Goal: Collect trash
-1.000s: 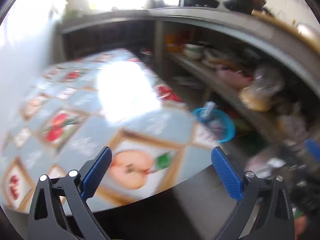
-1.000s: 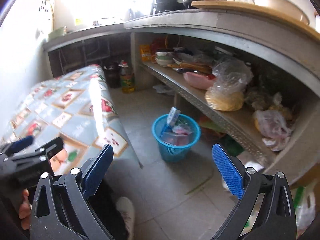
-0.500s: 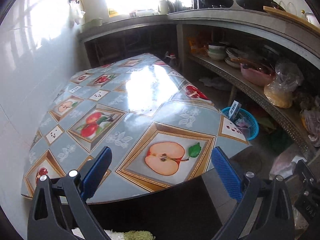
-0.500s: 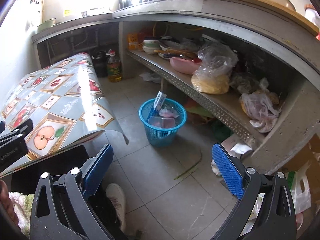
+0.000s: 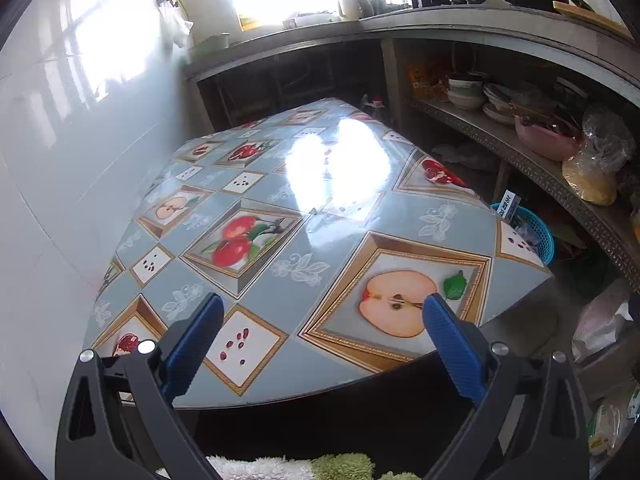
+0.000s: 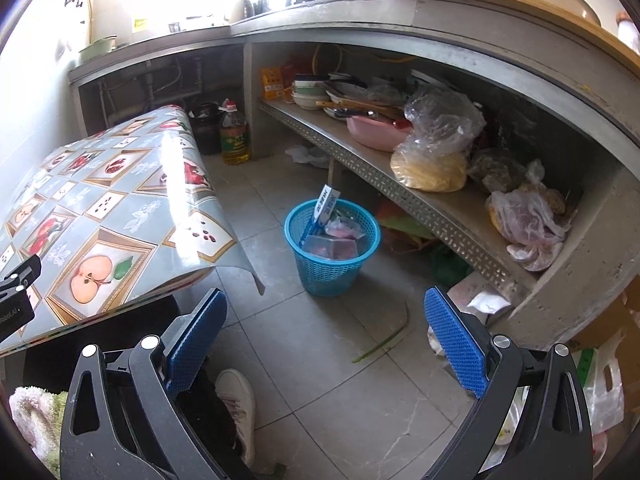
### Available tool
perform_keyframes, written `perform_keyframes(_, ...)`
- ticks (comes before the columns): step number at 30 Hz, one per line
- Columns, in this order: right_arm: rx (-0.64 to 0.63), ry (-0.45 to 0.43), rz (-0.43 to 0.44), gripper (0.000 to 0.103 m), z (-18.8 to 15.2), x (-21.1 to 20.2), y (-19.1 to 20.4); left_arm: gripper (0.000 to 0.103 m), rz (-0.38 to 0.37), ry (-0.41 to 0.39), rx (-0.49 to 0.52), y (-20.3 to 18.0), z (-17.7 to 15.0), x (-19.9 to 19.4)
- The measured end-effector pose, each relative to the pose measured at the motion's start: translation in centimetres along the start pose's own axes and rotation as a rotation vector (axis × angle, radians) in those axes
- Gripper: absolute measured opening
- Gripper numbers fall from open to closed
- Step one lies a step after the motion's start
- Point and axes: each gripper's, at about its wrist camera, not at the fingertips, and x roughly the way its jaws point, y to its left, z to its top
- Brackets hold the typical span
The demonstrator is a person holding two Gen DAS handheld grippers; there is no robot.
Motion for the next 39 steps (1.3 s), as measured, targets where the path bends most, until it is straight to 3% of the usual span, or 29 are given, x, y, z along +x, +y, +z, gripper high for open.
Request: perform_keyframes(39,-0.014,-0.017,-0.017,0.095,0.40,-0.94,0.43,0.098,-0.029,0.010,-0.003,-0.08,0.11,-0.01)
